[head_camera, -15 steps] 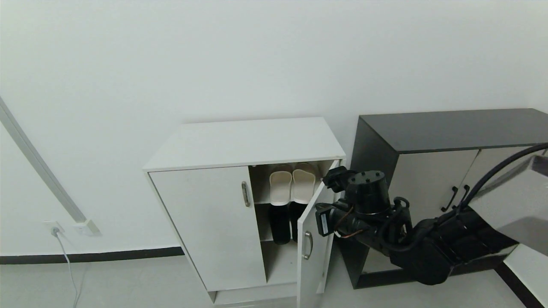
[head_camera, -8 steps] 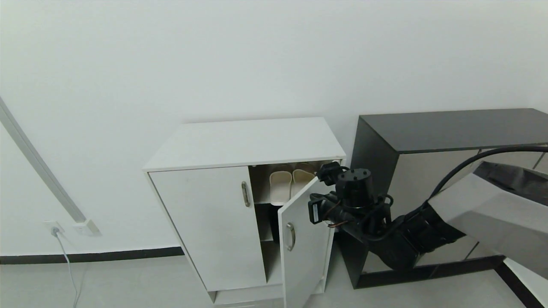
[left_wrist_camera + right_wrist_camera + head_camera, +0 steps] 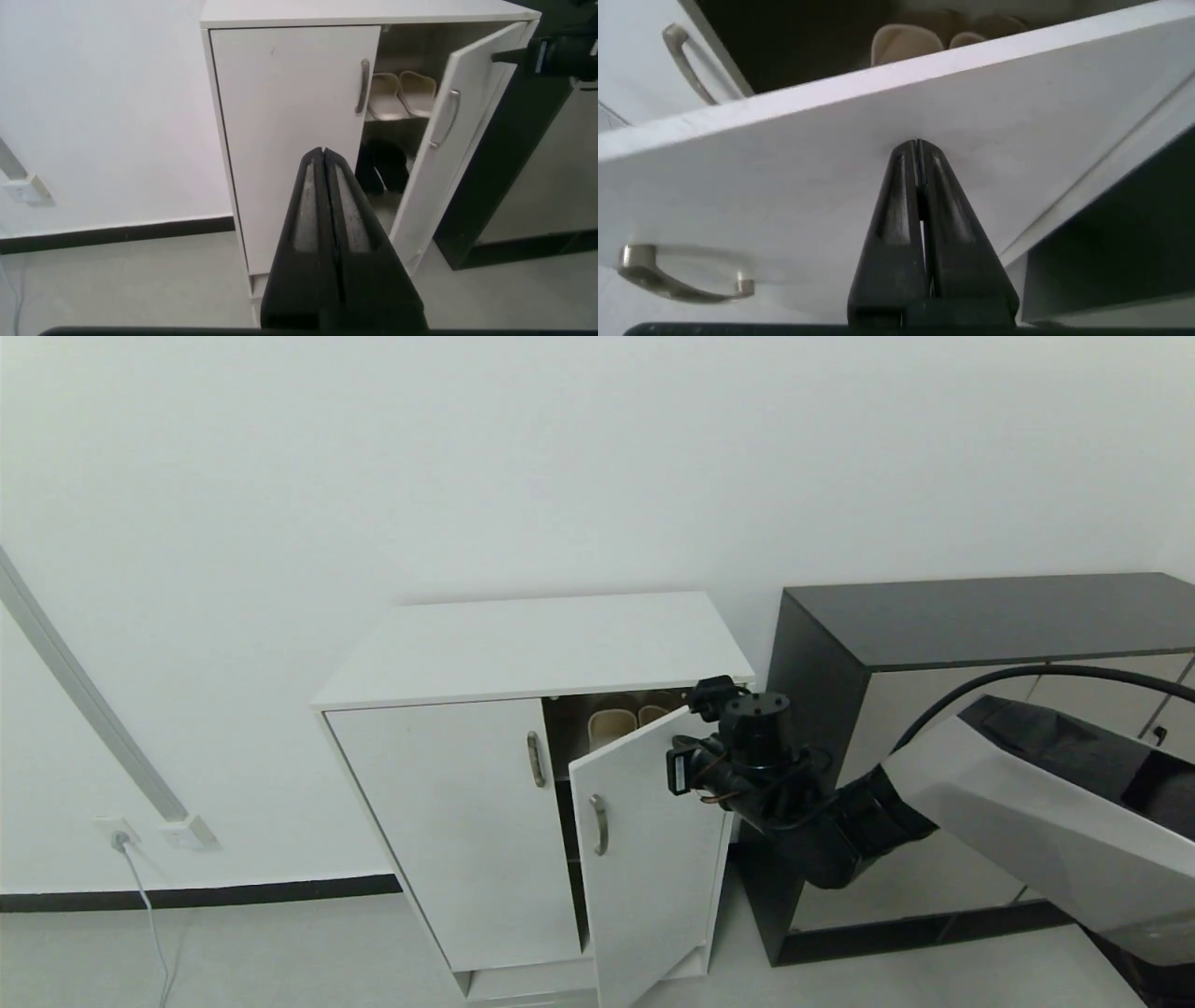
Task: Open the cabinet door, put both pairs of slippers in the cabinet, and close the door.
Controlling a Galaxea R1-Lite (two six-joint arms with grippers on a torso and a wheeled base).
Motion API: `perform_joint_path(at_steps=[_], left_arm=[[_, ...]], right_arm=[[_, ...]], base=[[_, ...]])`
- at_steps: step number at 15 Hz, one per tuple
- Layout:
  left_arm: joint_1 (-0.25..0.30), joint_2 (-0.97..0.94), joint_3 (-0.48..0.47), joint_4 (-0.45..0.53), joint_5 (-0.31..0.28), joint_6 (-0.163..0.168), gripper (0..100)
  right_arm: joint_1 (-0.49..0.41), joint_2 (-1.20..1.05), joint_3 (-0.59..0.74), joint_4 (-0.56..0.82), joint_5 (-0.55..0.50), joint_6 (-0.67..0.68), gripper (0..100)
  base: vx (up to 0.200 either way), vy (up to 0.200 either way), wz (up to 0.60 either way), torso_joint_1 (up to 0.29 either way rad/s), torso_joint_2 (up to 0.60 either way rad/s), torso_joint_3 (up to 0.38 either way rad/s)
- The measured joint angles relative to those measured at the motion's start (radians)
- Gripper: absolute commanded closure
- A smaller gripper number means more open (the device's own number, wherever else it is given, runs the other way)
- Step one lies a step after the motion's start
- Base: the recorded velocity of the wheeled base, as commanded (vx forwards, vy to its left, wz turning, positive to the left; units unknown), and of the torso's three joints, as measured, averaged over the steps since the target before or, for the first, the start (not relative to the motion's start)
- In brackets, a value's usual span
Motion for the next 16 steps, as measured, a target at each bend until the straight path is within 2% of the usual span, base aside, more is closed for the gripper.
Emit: perform_joint_path(at_steps=[13,16], left_arm=[[0.0,0.0,0.0,0.0,0.001,-0.001,100],[0.0,0.0,0.0,0.0,0.001,-0.001,100]], right_arm=[[-0.06,0.139,-0.258,0.101,0.0,-0.005,100],[-0.072,0.151,-0.282,0.115,0.0,-0.005,100]], base=[[0.0,0.0,0.0,0.0,0.0,0.0],[0.0,0.0,0.0,0.0,0.0,0.0]])
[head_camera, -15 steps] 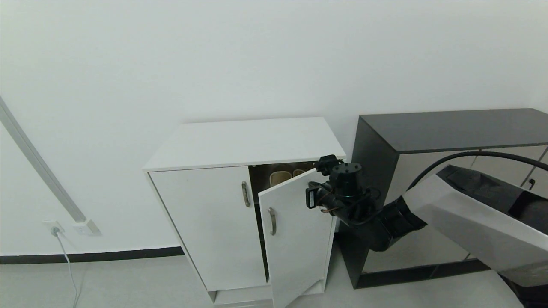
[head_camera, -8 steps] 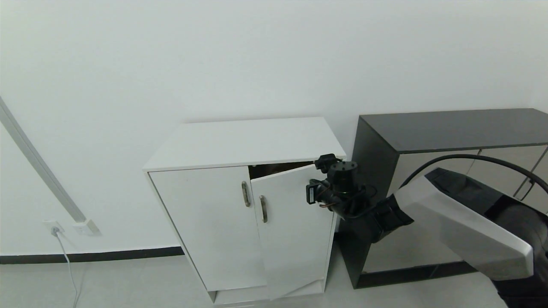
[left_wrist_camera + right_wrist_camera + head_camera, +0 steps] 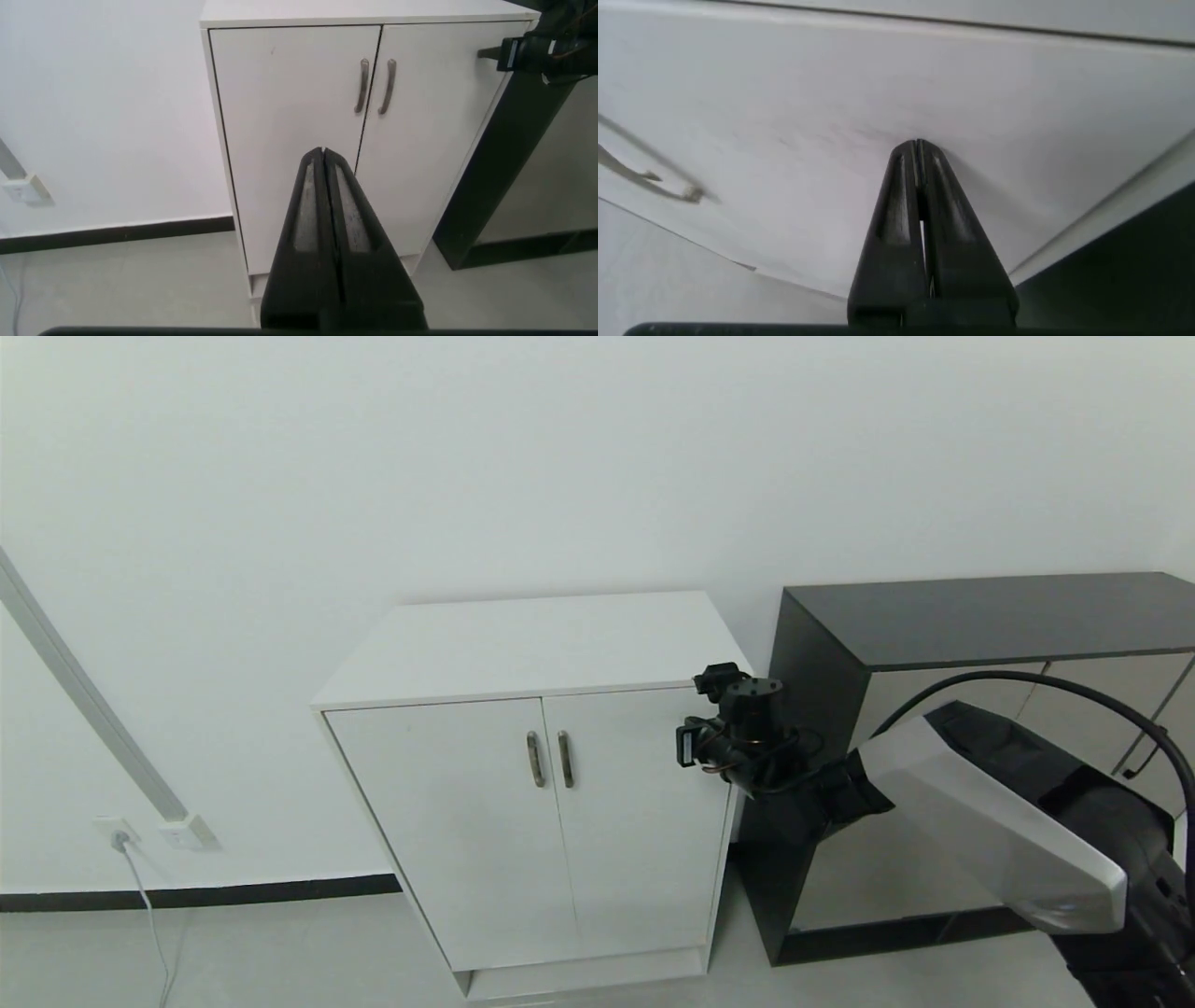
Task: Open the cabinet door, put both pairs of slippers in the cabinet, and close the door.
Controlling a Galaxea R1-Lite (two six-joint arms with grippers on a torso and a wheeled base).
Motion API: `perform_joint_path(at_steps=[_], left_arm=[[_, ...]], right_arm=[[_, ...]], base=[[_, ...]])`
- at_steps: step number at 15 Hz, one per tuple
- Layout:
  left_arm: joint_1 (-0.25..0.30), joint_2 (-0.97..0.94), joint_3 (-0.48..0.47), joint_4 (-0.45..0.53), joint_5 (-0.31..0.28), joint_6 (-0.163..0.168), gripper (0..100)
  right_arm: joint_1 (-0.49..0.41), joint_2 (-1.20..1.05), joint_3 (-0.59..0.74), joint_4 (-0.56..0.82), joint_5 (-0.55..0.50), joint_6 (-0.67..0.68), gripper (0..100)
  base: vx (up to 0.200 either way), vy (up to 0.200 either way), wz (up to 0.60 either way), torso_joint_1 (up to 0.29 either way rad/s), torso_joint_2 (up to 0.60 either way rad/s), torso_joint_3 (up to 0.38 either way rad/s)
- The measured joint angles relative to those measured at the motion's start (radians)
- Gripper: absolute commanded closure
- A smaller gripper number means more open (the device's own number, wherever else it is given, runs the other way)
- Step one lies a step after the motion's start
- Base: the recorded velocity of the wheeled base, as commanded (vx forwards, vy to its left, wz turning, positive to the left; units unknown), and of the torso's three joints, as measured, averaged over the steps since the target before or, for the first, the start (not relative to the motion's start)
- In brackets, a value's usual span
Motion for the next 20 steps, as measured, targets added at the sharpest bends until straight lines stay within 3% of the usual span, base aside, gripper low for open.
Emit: perform_joint_path(at_steps=[6,10,20], left_arm=[[0.0,0.0,0.0,0.0,0.0,0.0,100],[0.0,0.0,0.0,0.0,0.0,0.0,100],[0.0,0.0,0.0,0.0,-0.002,0.006,100]], right_arm=[[0.0,0.004,-0.007,0.001,0.0,0.0,100],[0.01,-0.059,0.111,-0.039,-0.001,0.0,100],[-0.018,-0.613,0.832,-0.23,-0.108,0.001,100]], base=[[0.0,0.0,0.0,0.0,0.0,0.0],[0.0,0.0,0.0,0.0,0.0,0.0],[0.0,0.0,0.0,0.0,0.0,0.0]])
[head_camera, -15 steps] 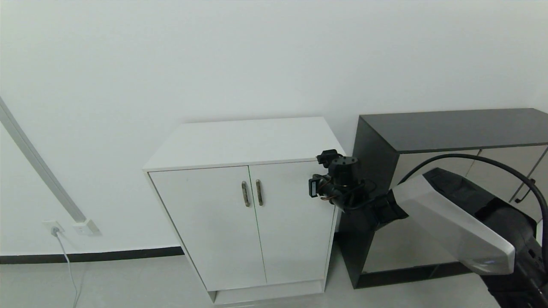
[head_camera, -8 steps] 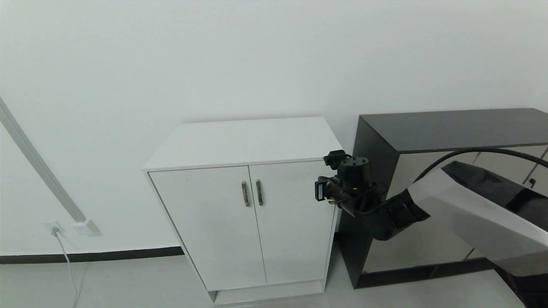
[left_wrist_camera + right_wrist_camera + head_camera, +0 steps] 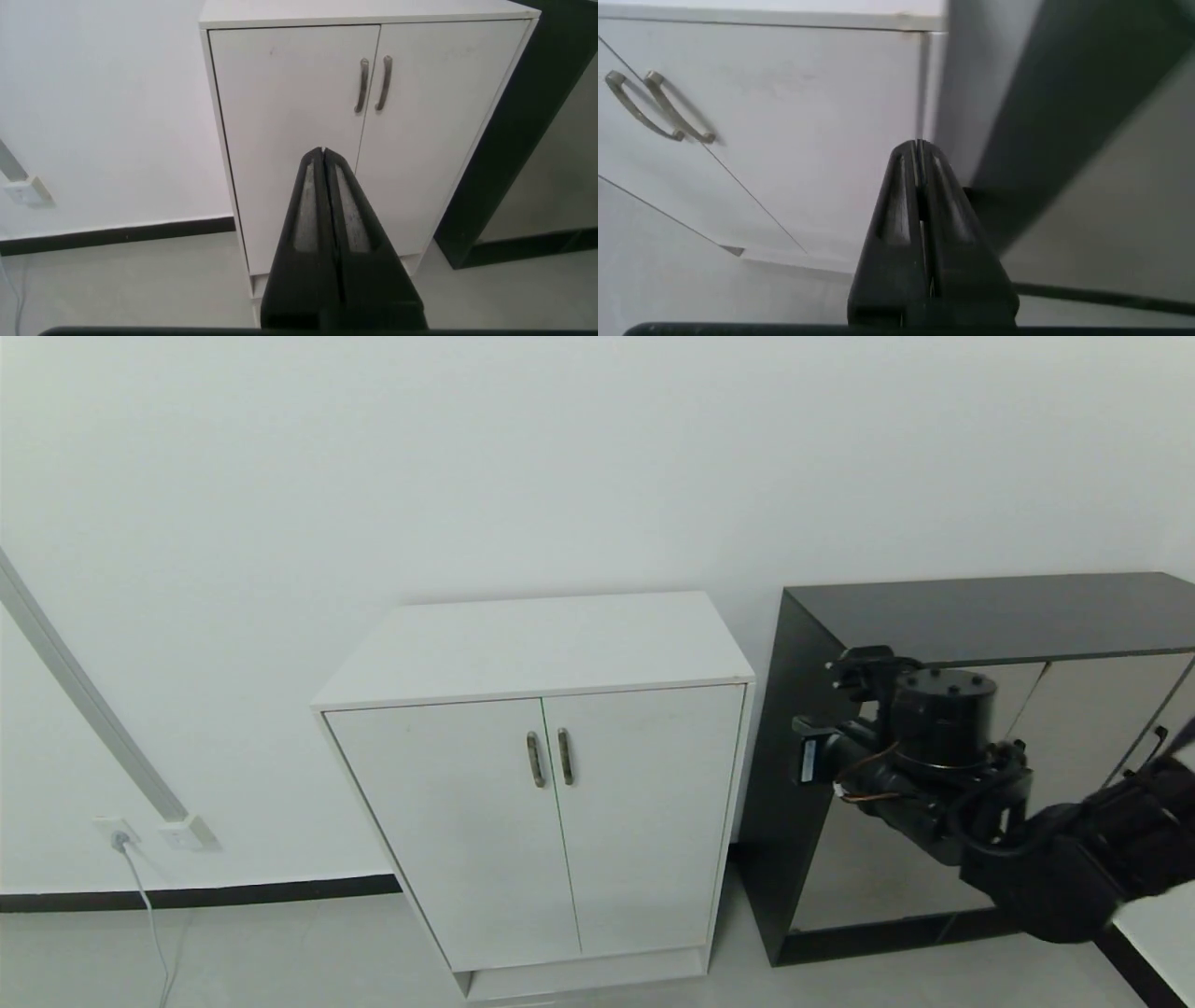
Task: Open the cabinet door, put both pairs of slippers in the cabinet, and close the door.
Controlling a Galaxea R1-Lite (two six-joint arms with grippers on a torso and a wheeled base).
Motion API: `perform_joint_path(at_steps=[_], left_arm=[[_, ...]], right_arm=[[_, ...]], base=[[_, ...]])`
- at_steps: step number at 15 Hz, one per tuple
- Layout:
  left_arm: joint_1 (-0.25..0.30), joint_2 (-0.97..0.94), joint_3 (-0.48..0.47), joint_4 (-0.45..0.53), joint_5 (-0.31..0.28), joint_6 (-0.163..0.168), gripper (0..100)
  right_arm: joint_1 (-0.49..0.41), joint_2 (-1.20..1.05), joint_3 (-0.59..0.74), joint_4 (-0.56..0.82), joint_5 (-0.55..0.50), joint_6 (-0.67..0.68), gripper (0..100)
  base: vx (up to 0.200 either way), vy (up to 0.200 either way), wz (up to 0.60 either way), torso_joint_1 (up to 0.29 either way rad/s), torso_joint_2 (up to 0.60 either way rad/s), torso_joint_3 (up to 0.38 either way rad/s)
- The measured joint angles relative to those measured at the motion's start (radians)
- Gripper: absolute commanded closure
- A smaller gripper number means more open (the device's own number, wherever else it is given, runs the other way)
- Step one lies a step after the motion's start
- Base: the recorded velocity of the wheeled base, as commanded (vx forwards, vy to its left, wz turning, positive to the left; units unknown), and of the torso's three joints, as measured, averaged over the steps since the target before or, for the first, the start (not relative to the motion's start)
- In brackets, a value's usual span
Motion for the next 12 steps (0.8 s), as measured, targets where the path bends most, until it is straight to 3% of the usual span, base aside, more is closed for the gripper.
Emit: perform_joint_path(at_steps=[8,12], left_arm=[[0.0,0.0,0.0,0.0,0.0,0.0,100],[0.0,0.0,0.0,0.0,0.0,0.0,100]], right_arm=[[-0.244,-0.356,0.348,-0.002,-0.005,-0.002,100],[-0.3,-0.531,0.483,0.029,0.001,-0.004,100]], base=[[0.0,0.0,0.0,0.0,0.0,0.0],[0.0,0.0,0.0,0.0,0.0,0.0]])
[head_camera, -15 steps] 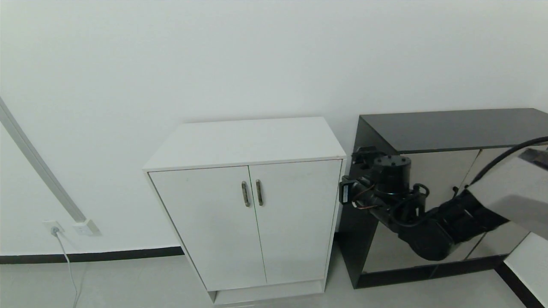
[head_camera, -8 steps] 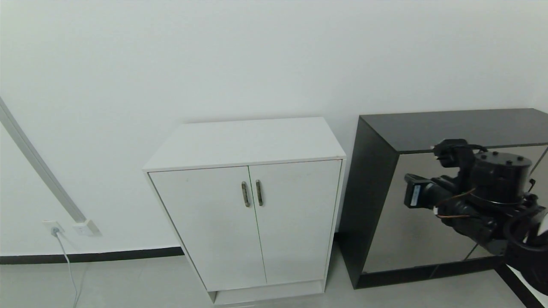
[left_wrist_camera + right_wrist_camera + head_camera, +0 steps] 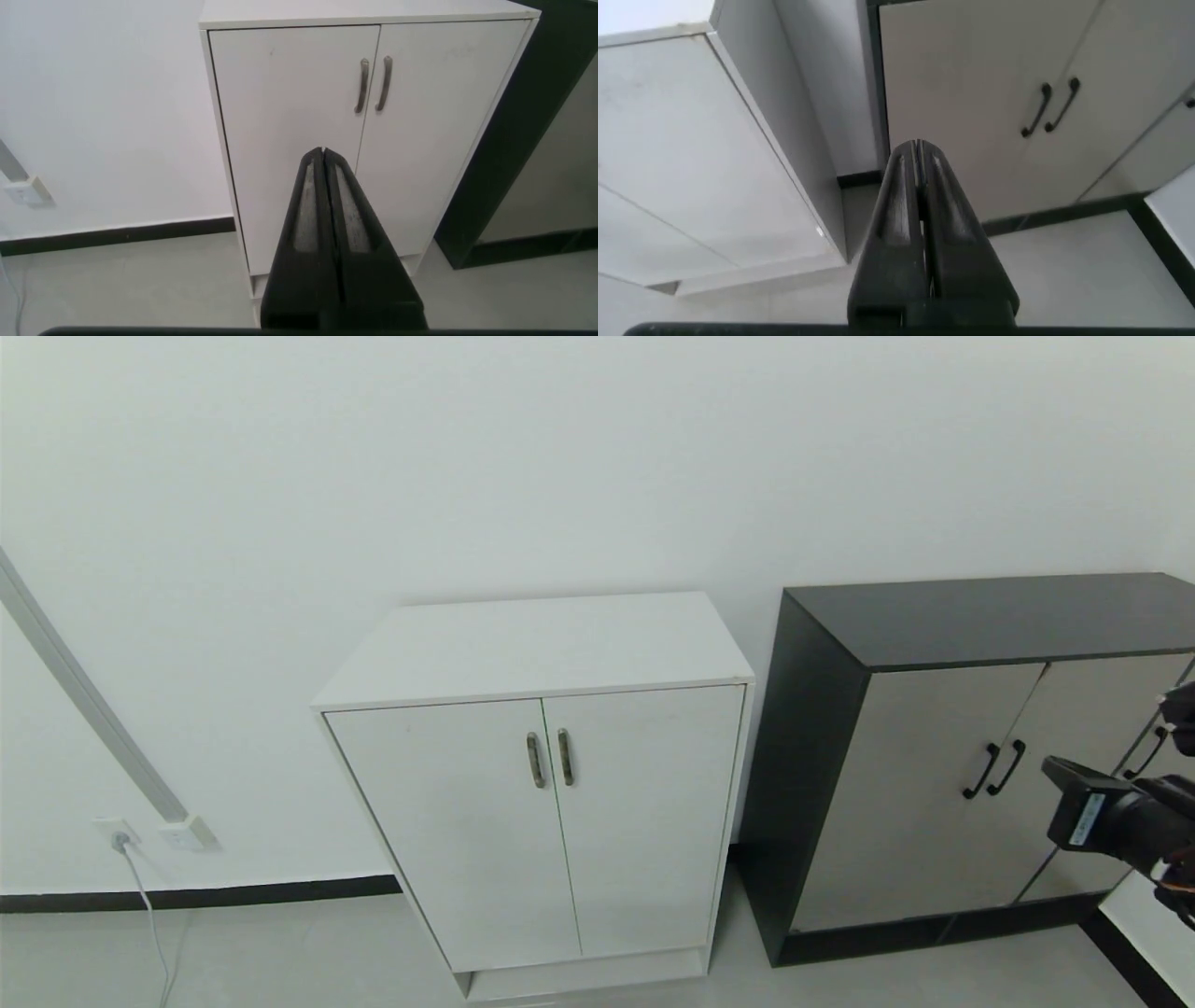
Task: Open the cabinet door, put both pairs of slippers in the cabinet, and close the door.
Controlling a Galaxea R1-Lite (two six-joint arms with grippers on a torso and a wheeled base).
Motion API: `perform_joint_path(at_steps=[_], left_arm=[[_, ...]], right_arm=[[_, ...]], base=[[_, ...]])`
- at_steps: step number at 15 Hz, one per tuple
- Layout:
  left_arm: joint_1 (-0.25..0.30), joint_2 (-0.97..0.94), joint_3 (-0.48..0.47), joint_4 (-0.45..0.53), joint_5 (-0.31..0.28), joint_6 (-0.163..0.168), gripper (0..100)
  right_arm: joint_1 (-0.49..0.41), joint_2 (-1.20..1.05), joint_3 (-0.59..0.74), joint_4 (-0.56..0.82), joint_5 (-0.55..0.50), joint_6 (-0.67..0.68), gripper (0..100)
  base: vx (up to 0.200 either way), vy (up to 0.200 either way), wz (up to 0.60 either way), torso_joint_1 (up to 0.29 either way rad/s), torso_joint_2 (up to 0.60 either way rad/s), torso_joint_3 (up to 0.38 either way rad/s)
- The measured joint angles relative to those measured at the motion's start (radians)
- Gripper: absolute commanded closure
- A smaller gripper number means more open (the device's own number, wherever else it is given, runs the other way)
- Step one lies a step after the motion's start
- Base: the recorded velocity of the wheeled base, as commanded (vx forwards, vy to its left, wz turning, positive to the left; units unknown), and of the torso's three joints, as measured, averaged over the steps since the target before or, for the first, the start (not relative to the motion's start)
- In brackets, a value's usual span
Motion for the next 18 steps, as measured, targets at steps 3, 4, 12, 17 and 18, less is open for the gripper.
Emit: perform_joint_path(at_steps=[3,4,12,17,18], left_arm=[[0.0,0.0,0.0,0.0,0.0,0.0,100],[0.0,0.0,0.0,0.0,0.0,0.0,100],[0.0,0.0,0.0,0.0,0.0,0.0,100],[0.0,0.0,0.0,0.0,0.0,0.0,100],[0.0,0.0,0.0,0.0,0.0,0.0,100]], right_arm=[[-0.008,-0.135,0.054,0.118,0.001,0.0,100],[-0.009,-0.185,0.063,0.179,0.001,0.0,100],[-0.012,-0.578,0.077,0.646,0.023,0.001,100],[-0.011,-0.791,0.101,0.868,0.101,0.001,100],[-0.01,-0.823,0.106,0.896,0.117,0.001,100]], base=[[0.0,0.0,0.0,0.0,0.0,0.0],[0.0,0.0,0.0,0.0,0.0,0.0],[0.0,0.0,0.0,0.0,0.0,0.0],[0.0,0.0,0.0,0.0,0.0,0.0],[0.0,0.0,0.0,0.0,0.0,0.0]])
